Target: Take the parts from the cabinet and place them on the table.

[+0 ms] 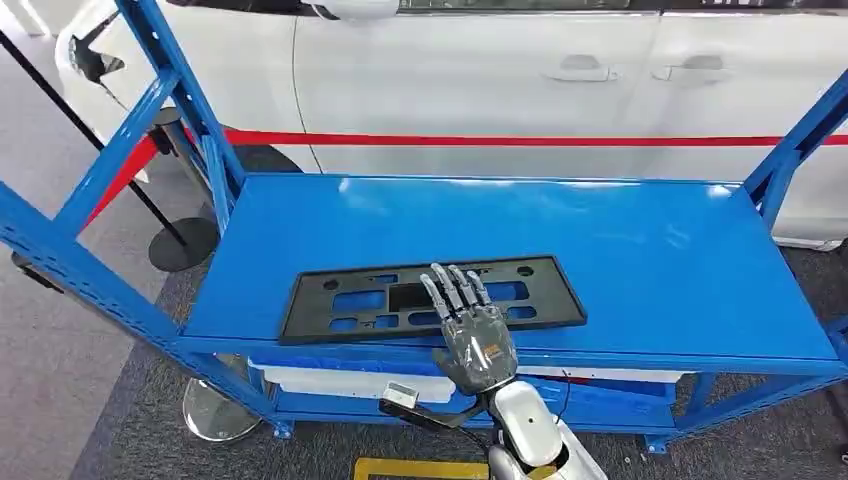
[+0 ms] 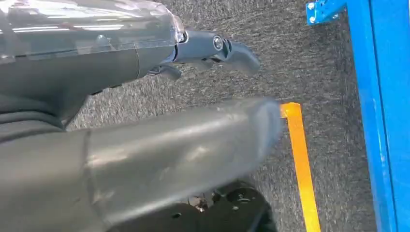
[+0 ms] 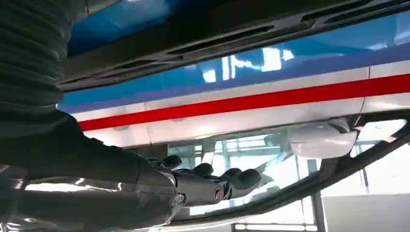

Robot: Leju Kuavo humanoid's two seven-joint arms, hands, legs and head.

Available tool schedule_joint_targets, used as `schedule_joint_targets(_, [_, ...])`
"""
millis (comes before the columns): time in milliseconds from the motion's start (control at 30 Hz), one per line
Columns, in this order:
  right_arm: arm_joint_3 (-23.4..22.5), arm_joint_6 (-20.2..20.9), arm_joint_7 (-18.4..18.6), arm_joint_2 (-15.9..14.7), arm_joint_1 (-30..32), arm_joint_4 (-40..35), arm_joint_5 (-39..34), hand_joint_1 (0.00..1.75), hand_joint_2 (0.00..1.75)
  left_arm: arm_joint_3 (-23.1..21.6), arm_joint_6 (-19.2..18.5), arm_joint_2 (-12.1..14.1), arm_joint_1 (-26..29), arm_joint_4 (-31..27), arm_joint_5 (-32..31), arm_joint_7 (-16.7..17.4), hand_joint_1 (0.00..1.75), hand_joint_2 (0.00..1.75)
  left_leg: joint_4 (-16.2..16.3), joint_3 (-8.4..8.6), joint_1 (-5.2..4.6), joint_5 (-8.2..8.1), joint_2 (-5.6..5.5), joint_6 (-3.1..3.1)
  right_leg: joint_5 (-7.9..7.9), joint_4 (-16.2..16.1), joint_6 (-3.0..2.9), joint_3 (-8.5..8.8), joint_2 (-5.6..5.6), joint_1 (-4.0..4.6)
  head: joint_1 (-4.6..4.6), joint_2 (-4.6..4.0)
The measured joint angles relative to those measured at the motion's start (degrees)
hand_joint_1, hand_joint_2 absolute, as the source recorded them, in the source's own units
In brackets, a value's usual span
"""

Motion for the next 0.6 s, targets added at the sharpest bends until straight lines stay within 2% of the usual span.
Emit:
schedule_joint_targets(33, [-0.1,0.2,0.0,0.0,-0.2,0.4,0.0,0.00,1.75,0.0,0.0,0.1,0.0,0.0,0.0,0.1,0.00,0.00,5.0,-2.40,0.04,-2.30,0.00,-0.21,-0.04,0.0,-0.06,0.00,-0.07,0.09,-0.07,0.00])
schedule_joint_targets(67, [-0.2,0.5,0.0,0.0,-0.2,0.9,-0.1,0.00,1.75,0.0,0.0,0.1,0.0,0.0,0.0,0.2,0.00,0.00,9.1,-4.49,0.03,-3.73,0.00,-0.38,-0.09,0.0,-0.13,-0.05,-0.13,0.17,-0.02,0.00])
schedule_joint_targets(100, [-0.4,0.6,0.0,0.0,-0.2,1.4,-0.1,0.00,1.75,0.1,-0.1,0.2,0.1,0.0,0.0,0.4,0.00,0.00,11.0,-5.49,0.03,-3.69,0.00,-0.46,-0.10,0.1,-0.14,-0.07,-0.13,0.19,-0.06,0.00])
schedule_joint_targets(133, [-0.5,0.8,0.0,0.0,-0.4,1.9,-0.1,0.00,1.75,0.1,-0.1,0.3,0.2,0.0,0.0,0.6,0.00,0.00,10.1,-5.13,0.04,-2.35,0.01,-0.49,-0.14,0.2,-0.11,-0.04,-0.11,0.19,-0.04,0.00])
schedule_joint_targets(167, [-0.5,0.9,0.2,0.1,-0.7,2.4,-0.1,0.00,1.75,0.1,-0.2,0.4,0.1,0.0,-0.2,0.7,0.00,0.00,6.5,-3.54,0.04,0.07,0.02,-0.44,-0.20,0.3,-0.05,-0.02,-0.07,0.17,-0.07,0.00])
schedule_joint_targets(200, [-0.7,1.2,0.4,0.2,-1.3,3.0,-0.1,0.00,1.75,0.1,-0.2,0.5,0.0,0.0,-0.4,0.8,0.00,0.00,0.9,-0.89,0.05,3.06,0.04,-0.32,-0.32,0.6,0.10,0.01,0.00,0.15,-0.07,0.00])
schedule_joint_targets(233, [-1.0,1.5,0.7,0.4,-1.9,3.7,0.0,0.00,1.75,0.2,-0.2,0.6,-0.1,0.0,-0.6,1.0,0.00,0.00,-4.0,1.47,0.05,5.20,0.07,-0.11,-0.49,0.9,0.31,-0.04,0.01,0.14,-0.09,0.00])
schedule_joint_targets(267, [-1.3,1.8,1.0,0.5,-2.7,4.6,0.2,0.00,1.75,0.2,-0.2,0.7,-0.2,0.0,-1.0,1.1,0.00,0.00,-5.9,2.20,-0.19,4.28,0.06,0.23,-0.69,1.3,0.62,-0.31,0.05,0.52,-0.06,0.00])
schedule_joint_targets(300, [-1.6,2.2,1.5,0.5,-3.4,5.3,0.6,0.00,1.75,0.3,-0.2,0.8,-0.4,0.0,-1.2,1.1,0.00,0.00,-6.0,2.15,-0.30,4.65,-0.05,0.70,-0.70,1.4,0.86,-0.50,0.13,0.56,-0.04,0.00])
schedule_joint_targets(367, [-1.9,3.3,2.0,0.6,-4.8,7.3,1.6,0.00,1.75,0.4,-0.2,0.8,-0.3,0.0,-1.3,1.1,0.00,0.00,-6.0,1.99,-0.50,4.74,-0.05,1.19,-0.39,1.1,1.37,-0.47,0.09,0.41,-0.07,0.00])
schedule_joint_targets(400, [-2.0,3.9,2.3,0.7,-5.5,8.4,2.1,0.00,1.75,0.4,-0.2,0.8,-0.3,0.0,-1.6,1.0,0.00,0.00,-6.3,2.03,-0.31,5.02,-0.05,1.61,-0.32,1.1,1.71,-0.45,0.11,0.48,-0.04,0.00])
schedule_joint_targets(433, [-2.2,4.4,2.5,0.8,-6.2,9.4,2.6,0.00,1.75,0.4,-0.2,0.8,-0.3,0.0,-1.9,1.0,0.00,0.00,-6.7,2.20,0.14,5.41,0.10,2.15,-0.75,1.5,2.02,-0.59,0.10,0.39,-0.02,0.00])
schedule_joint_targets(467, [-2.2,4.7,2.7,0.9,-7.0,10.4,3.1,0.00,1.75,0.4,-0.2,0.8,-0.4,0.0,-2.1,1.0,0.00,0.00,-6.8,2.16,0.13,5.51,0.06,2.43,-2.19,3.2,2.36,-1.31,0.06,0.34,0.15,-0.02])
schedule_joint_targets(500, [-2.3,4.9,2.7,0.9,-7.6,11.2,3.4,0.00,1.75,0.4,-0.2,0.8,-0.5,0.0,-2.3,1.0,0.00,0.00,-6.8,2.05,0.13,5.56,0.11,2.55,-3.79,5.7,2.50,-2.52,0.03,0.25,0.37,0.00])
schedule_joint_targets(600, [-2.3,4.9,2.7,0.9,-7.6,11.2,3.4,0.00,1.75,0.4,-0.2,0.8,-0.5,0.0,-2.3,1.0,0.00,0.00,-6.8,2.05,0.13,5.56,0.11,2.55,-3.79,5.7,2.50,-2.52,0.03,0.25,0.37,0.00])
